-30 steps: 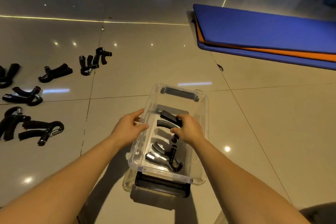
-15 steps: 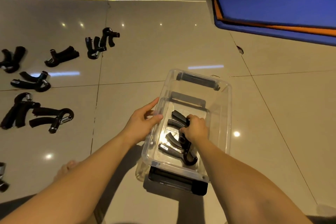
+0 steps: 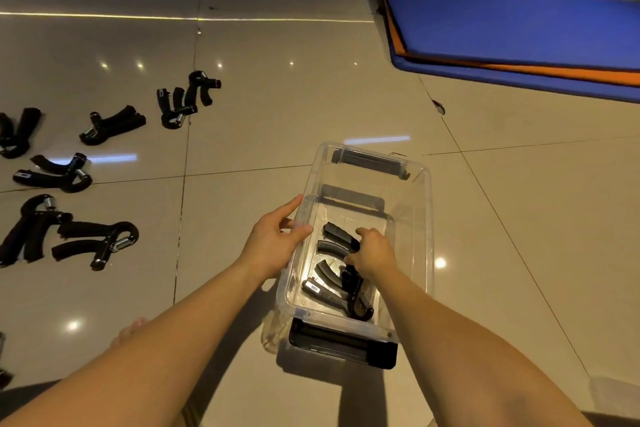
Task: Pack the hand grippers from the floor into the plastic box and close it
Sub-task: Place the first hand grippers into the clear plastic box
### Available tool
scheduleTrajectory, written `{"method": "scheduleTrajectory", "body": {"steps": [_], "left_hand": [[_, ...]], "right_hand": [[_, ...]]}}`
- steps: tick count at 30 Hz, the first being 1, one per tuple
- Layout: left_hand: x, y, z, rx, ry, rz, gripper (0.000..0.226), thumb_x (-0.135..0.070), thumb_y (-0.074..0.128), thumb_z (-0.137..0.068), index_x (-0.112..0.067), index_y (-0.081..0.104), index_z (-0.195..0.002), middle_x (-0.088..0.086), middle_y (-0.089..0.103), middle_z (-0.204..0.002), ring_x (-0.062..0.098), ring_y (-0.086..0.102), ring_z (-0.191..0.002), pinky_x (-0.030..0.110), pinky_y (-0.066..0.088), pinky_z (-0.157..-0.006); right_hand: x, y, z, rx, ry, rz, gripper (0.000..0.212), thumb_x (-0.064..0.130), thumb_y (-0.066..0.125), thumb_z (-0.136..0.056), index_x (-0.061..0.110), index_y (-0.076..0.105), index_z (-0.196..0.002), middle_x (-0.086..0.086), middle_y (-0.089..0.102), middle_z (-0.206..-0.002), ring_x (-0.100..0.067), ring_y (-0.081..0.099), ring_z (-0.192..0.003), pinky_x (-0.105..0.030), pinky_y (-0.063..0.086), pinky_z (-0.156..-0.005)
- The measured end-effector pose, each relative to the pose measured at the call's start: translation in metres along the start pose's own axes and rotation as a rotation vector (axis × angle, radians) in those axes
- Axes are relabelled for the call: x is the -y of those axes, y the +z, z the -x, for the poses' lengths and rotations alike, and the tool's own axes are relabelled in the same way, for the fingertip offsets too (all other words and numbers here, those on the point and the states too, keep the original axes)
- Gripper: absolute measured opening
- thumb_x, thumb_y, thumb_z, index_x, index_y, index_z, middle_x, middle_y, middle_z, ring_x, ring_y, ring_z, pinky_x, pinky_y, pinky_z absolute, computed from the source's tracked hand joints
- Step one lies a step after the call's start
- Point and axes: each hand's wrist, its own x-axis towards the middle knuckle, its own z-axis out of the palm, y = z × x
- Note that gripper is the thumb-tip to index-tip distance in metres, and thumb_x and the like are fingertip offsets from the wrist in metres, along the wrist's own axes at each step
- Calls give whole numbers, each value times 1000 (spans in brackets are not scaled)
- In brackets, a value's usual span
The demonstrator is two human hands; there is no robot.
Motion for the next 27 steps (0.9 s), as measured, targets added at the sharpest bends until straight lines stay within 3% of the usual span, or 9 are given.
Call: {"method": "scheduleTrajectory", "body": {"steps": [5,7,10,14,18,22,25,27], "left_hand": [[-4,-6,2,40,13,-48,68,-21,71,-92,-40,40,-150,2,64,-116,14,65,-100,25,57,-72],[-8,-10,6,46,12,-70,69,-19,73,-91,-36,42,-151,2,64,-116,15,66,-100,31,60,-78],[-20,-22,18,-1,5,-55,67,-14,74,-90,-28,46,-149,1,62,-112,18,67,-94,30,60,-73],[-51,-63,34,-97,34,-30,61,-19,77,-86,-23,54,-143,1,61,-114,19,63,-102,45,55,-97],[-90,-129,65,-149,121,1,45,-19,75,-88,-19,62,-131,1,64,-112,17,62,-104,44,53,-99],[-97,-208,101,-204,156,-85,39,-24,72,-91,-21,62,-128,-5,63,-114,12,59,-103,41,53,-96],[-81,-269,127,-281,119,-169,36,-21,71,-92,-18,62,-126,-2,62,-116,16,60,-106,35,53,-90],[-68,-302,138,-353,79,-211,33,-19,71,-91,-18,62,-123,1,62,-117,18,60,-105,34,52,-87]], "right_hand": [[10,-36,23,-75,6,-176,83,25,87,-78,16,46,-150,-8,54,-146,-29,58,-125,-37,49,-102],[13,-55,38,-109,-4,-217,81,25,86,-79,15,47,-149,-9,57,-143,-29,59,-124,-33,48,-96],[25,-81,63,-176,-33,-251,78,29,86,-78,14,50,-147,-8,61,-139,-28,60,-123,-35,48,-99],[67,-116,97,-282,-84,-364,69,30,84,-81,15,55,-141,-7,64,-131,-24,62,-116,-41,51,-100],[141,-137,126,-343,-222,-440,58,30,83,-82,14,61,-133,-5,69,-120,-21,65,-106,-44,55,-96],[223,-132,151,-261,-337,-497,48,28,80,-86,14,63,-129,-6,69,-117,-21,66,-102,-43,57,-94],[274,-107,164,-161,-409,-536,48,29,79,-86,14,62,-129,-7,68,-119,-23,66,-103,-46,58,-93],[297,-87,168,-126,-444,-537,50,30,79,-86,15,61,-130,-7,68,-120,-20,65,-102,-41,57,-92]]}}
